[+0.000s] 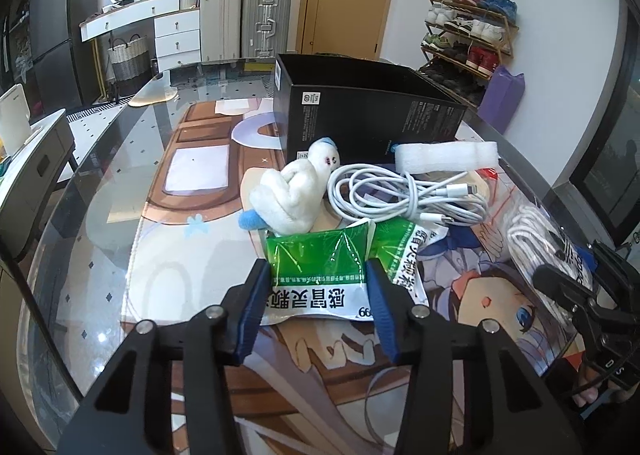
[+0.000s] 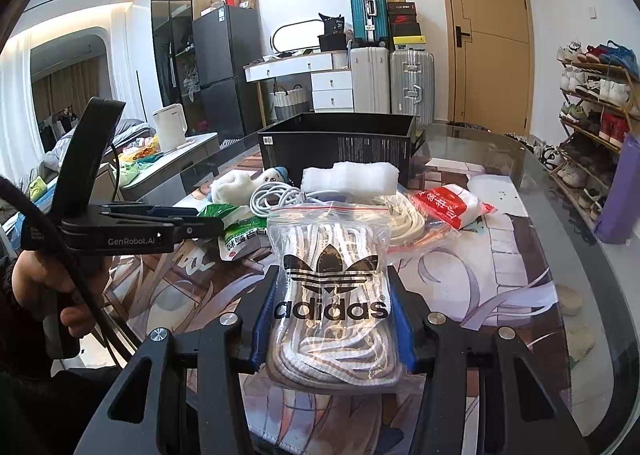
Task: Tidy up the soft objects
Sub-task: 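Grasp the green medicine sachet with the left gripper while the right gripper holds the Adidas bag, then carry both items into the black box and open both grippers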
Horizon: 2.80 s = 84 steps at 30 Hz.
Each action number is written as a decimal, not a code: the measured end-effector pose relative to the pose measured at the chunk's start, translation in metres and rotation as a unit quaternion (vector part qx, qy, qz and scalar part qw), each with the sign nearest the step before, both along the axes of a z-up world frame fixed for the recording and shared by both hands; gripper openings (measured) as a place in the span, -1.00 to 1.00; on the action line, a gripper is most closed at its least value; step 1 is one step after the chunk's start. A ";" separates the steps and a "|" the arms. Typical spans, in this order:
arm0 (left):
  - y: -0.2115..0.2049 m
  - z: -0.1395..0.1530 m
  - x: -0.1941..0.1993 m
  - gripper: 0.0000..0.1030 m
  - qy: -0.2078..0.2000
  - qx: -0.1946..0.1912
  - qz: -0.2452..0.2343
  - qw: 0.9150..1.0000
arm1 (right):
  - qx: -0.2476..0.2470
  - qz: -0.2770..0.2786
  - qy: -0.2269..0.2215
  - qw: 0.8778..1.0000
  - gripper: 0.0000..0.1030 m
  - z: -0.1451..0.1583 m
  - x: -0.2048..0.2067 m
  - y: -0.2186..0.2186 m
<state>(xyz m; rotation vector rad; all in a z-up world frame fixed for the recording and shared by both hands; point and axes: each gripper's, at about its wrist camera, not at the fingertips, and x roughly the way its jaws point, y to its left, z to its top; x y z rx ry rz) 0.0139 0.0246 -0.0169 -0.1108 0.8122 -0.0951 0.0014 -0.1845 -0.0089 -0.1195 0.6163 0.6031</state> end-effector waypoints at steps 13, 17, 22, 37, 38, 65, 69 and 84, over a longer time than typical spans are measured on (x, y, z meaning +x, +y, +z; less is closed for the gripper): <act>-0.007 0.005 -0.014 -0.12 -0.009 -0.005 -0.015 1.000 | 0.004 0.001 -0.008 1.000 -0.04 0.004 0.000 0.000; -0.012 0.006 -0.019 -0.12 -0.007 -0.012 -0.026 1.000 | 0.006 0.000 -0.007 1.000 -0.04 0.005 0.001 -0.001; -0.022 0.010 -0.025 -0.12 -0.013 -0.018 -0.042 0.999 | 0.007 0.000 -0.009 1.000 -0.04 0.005 0.000 -0.001; -0.047 0.024 -0.032 -0.12 -0.030 -0.028 -0.083 0.996 | 0.010 -0.002 -0.019 1.000 -0.04 0.011 -0.006 -0.003; -0.049 0.026 -0.032 -0.11 -0.032 -0.028 -0.085 0.995 | 0.010 -0.003 -0.020 1.000 -0.04 0.012 -0.006 -0.004; -0.059 0.064 -0.003 -0.11 -0.089 -0.011 -0.085 0.992 | 0.008 -0.006 -0.057 0.998 -0.04 0.046 0.022 -0.010; -0.058 0.068 0.006 -0.11 -0.098 -0.009 -0.076 0.992 | 0.011 -0.002 -0.058 0.998 -0.04 0.052 0.031 -0.009; -0.048 0.080 0.041 -0.11 -0.124 -0.007 -0.048 0.991 | 0.020 -0.002 -0.064 0.998 -0.04 0.077 0.070 -0.003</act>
